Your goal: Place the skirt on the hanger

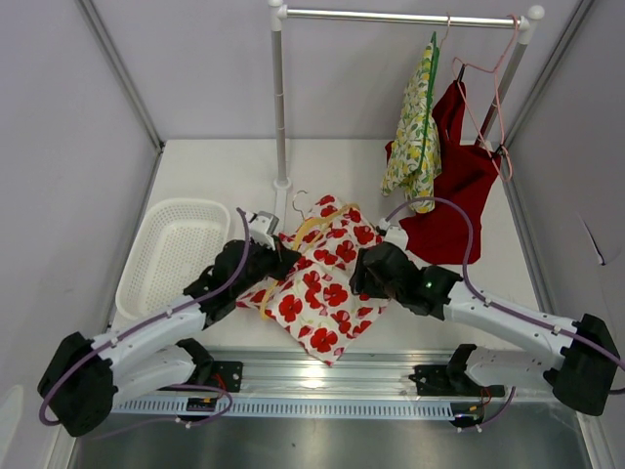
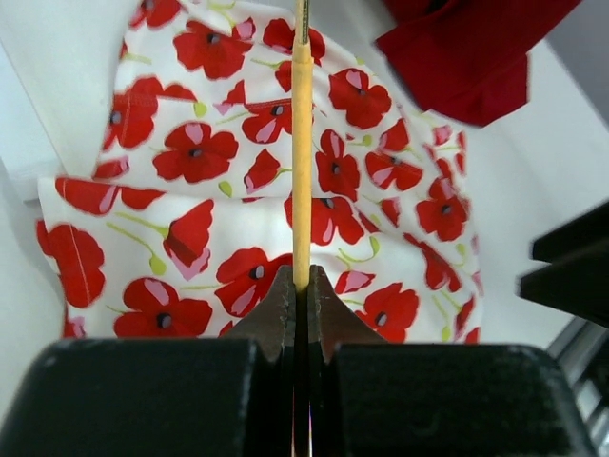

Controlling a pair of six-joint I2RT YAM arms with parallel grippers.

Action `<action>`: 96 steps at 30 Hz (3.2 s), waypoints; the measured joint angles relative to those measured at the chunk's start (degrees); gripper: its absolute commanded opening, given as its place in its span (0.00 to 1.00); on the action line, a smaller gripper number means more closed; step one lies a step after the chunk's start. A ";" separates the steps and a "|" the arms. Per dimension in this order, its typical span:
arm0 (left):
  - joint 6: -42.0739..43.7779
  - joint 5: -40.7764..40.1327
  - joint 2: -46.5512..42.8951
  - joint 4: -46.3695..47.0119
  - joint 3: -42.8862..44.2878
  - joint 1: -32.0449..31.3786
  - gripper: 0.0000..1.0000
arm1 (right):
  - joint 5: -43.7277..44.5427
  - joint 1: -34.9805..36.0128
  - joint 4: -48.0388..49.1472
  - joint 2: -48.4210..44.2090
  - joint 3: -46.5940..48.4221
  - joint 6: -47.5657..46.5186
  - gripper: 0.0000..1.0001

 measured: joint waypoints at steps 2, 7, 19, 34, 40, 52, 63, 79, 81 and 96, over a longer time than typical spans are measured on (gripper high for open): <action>0.46 0.02 -3.61 -2.03 0.70 -0.44 0.00 | 0.52 -0.79 -0.52 -0.09 0.24 -0.42 0.63; 1.51 0.92 -10.43 -4.50 4.00 -0.72 0.00 | 1.27 -3.06 -2.29 -1.38 1.99 -1.79 0.62; 4.94 -5.95 -10.43 -25.05 24.15 -0.81 0.00 | 5.81 -6.25 -7.30 -10.03 9.88 -3.54 0.63; 10.01 -12.17 4.66 -36.17 50.03 -0.81 0.00 | 9.49 -9.44 -13.64 -17.03 22.84 -7.02 0.64; 10.01 -12.92 15.23 -36.85 61.00 -0.81 0.00 | 11.96 -9.46 -14.88 -19.28 28.06 -8.70 0.65; 12.48 -16.28 36.35 -40.09 86.99 -0.81 0.00 | 13.07 -9.57 -15.15 -18.38 34.21 -12.55 0.66; 13.25 -19.12 45.72 -41.94 100.26 1.14 0.00 | 12.57 -9.57 -14.47 -15.78 34.34 -14.88 0.67; 11.93 -18.51 51.12 -40.52 102.95 6.40 0.00 | 10.84 -9.73 -13.20 -15.34 33.27 -15.52 0.67; 11.72 -18.40 51.15 -40.46 102.95 6.47 0.03 | 10.67 -9.73 -13.20 -15.34 33.18 -15.52 0.67; 10.05 -14.80 34.16 -35.08 80.19 6.49 0.66 | 9.55 -9.84 -12.79 -15.65 29.97 -15.96 0.77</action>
